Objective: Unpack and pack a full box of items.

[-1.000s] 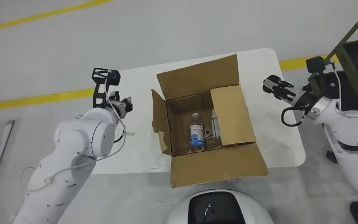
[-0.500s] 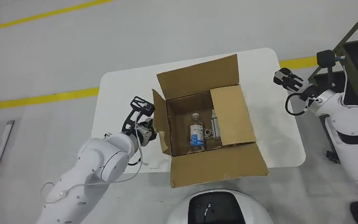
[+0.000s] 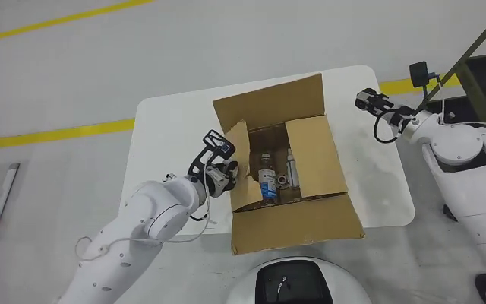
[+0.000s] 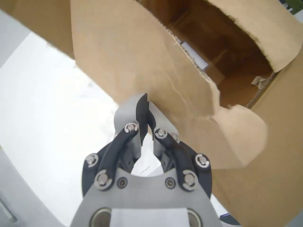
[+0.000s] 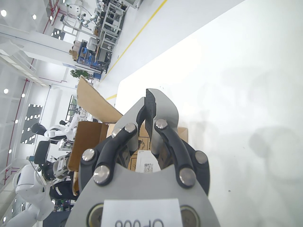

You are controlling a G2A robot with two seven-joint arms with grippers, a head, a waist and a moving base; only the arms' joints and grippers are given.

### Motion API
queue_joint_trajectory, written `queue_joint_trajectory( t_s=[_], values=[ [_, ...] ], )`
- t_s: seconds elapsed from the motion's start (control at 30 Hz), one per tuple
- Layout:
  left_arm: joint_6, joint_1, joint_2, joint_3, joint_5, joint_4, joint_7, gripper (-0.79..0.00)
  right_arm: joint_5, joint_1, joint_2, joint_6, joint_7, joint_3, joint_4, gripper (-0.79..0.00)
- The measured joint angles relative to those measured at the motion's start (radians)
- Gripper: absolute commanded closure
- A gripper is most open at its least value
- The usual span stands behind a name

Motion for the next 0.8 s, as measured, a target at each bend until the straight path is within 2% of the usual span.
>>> queue_joint_trajectory(
  t_s=[0.23, 0.4, 0.5, 0.8],
  values=[
    [-0.069, -0.097, -0.056, 0.106, -0.016, 0.080, 0.028, 0.000, 0.053, 0.103, -0.026, -0.011, -0.003, -0.078, 0.090, 0.000],
    [-0.071, -0.138, -0.087, 0.145, -0.048, 0.123, 0.010, 0.000, 0.093, 0.180, -0.049, -0.038, 0.021, -0.144, 0.150, 0.000],
    [-0.103, -0.154, -0.096, 0.156, -0.057, 0.140, -0.018, 0.000, 0.087, 0.223, -0.061, -0.069, 0.032, -0.182, 0.189, 0.000],
    [-0.095, -0.165, -0.115, 0.148, -0.055, 0.166, -0.033, 0.000, 0.156, 0.285, -0.078, -0.165, 0.147, -0.218, 0.271, 0.000]
  ],
)
